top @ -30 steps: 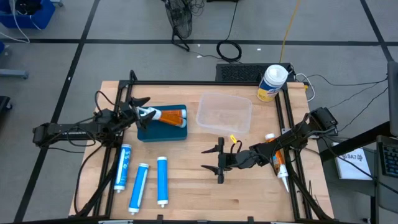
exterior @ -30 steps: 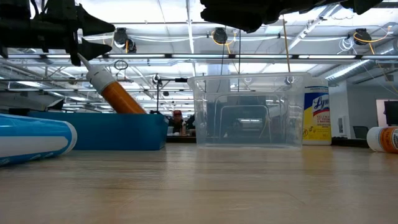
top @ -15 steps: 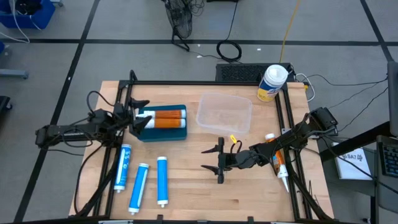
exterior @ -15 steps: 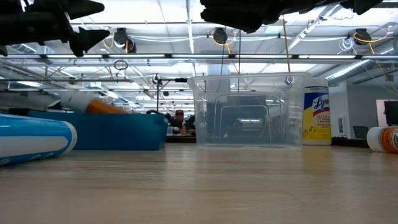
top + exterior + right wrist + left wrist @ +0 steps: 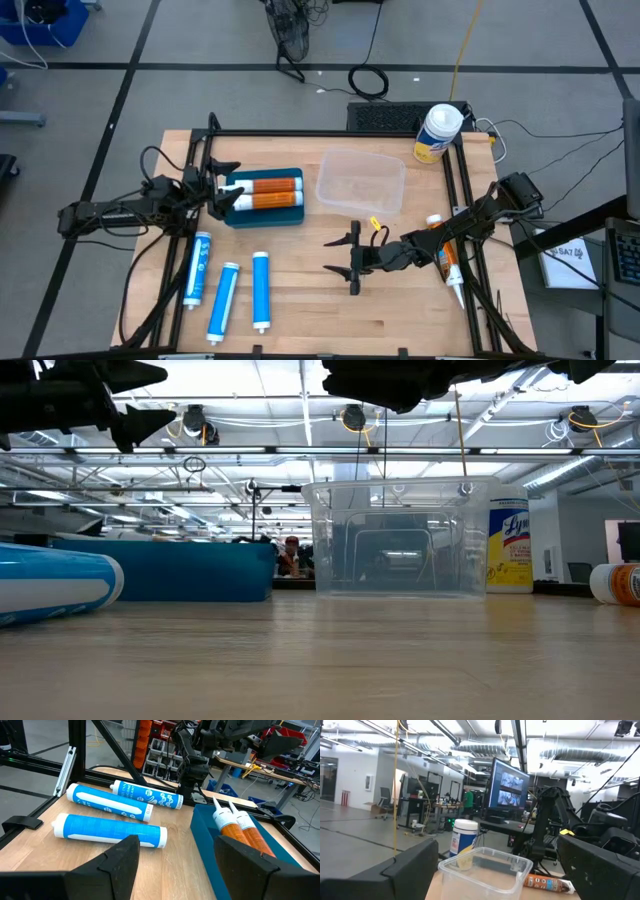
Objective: Pick & place silicon tubes, Sealant and Lysol wipes
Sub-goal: Put the orange sealant into the transparent bin
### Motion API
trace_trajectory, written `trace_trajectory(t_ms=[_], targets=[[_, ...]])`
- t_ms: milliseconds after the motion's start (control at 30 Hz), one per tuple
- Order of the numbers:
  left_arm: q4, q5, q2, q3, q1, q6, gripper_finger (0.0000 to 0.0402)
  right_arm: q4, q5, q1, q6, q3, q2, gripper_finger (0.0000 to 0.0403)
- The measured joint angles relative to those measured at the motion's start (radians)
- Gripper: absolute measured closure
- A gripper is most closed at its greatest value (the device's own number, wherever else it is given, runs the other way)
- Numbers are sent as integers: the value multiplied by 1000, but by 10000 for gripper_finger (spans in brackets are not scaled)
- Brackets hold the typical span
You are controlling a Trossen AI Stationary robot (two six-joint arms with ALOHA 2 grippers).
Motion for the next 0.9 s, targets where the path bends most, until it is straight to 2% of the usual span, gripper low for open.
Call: trace_trajectory(t_ms=[267,433,667,767,900], targets=[[-9,0,0,0,0,0,4,-26,0,2,22,0,0,165],[-34,0,0,0,0,0,4,-205,1,20,176,0,-40,165],[-88,-27,0,0,0,18,4,-652,17,36,556,0,-194,165],[-89,-29,0,0,0,9,4,-938,18,34,822,0,-263,165],[-90,-29,0,0,0,2,4,-1339,-92,45,1214,0,-319,165]])
